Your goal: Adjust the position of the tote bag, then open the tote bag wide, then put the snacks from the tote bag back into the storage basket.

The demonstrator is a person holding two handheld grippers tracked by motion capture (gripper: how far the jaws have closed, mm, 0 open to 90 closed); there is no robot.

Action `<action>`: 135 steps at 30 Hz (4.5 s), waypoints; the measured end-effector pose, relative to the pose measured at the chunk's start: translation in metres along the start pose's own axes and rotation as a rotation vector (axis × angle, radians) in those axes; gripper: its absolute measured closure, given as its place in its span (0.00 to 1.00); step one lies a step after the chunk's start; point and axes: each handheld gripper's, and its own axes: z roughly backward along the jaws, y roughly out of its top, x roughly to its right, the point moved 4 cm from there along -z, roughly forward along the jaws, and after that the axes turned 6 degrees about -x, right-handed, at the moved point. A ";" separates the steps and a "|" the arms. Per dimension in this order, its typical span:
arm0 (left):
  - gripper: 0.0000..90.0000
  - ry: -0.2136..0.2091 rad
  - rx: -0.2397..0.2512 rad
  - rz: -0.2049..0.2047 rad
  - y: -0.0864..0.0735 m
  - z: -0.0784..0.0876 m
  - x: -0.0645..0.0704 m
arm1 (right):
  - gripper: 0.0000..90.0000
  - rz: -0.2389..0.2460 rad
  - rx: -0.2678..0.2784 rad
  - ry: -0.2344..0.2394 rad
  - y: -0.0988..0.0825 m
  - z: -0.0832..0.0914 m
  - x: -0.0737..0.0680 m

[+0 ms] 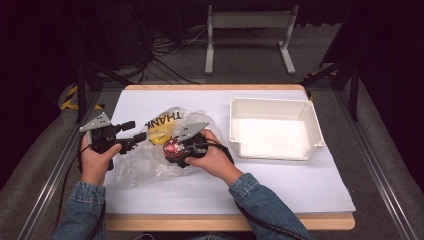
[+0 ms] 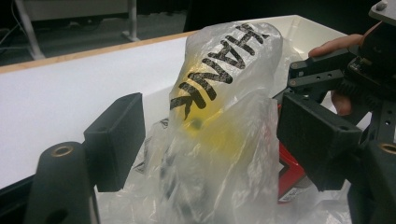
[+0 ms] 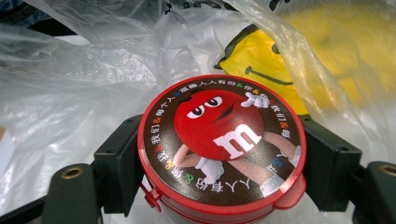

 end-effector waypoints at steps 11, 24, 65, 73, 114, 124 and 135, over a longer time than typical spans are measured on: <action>0.27 0.009 0.024 0.001 0.003 0.006 0.001 | 0.28 0.015 0.031 0.000 0.015 0.020 -0.001; 0.24 -0.014 0.044 0.000 0.006 0.008 0.004 | 0.28 -0.004 0.095 0.044 0.030 0.038 -0.006; 0.17 0.016 0.066 0.018 0.014 0.032 -0.001 | 0.28 -0.058 0.118 0.000 0.052 0.121 0.001; 0.16 0.004 0.071 0.017 0.015 0.037 -0.003 | 0.28 -0.079 0.128 -0.021 0.043 0.141 0.010; 0.14 0.019 0.084 0.023 0.010 0.054 -0.010 | 0.28 -0.193 0.131 -0.205 -0.014 0.222 0.061; 0.14 0.021 0.093 0.026 0.011 0.057 -0.011 | 0.28 -0.213 0.100 -0.258 -0.030 0.223 0.083; 0.08 -0.002 0.087 0.014 0.009 0.060 -0.010 | 0.28 -0.231 0.077 -0.276 -0.049 0.214 0.106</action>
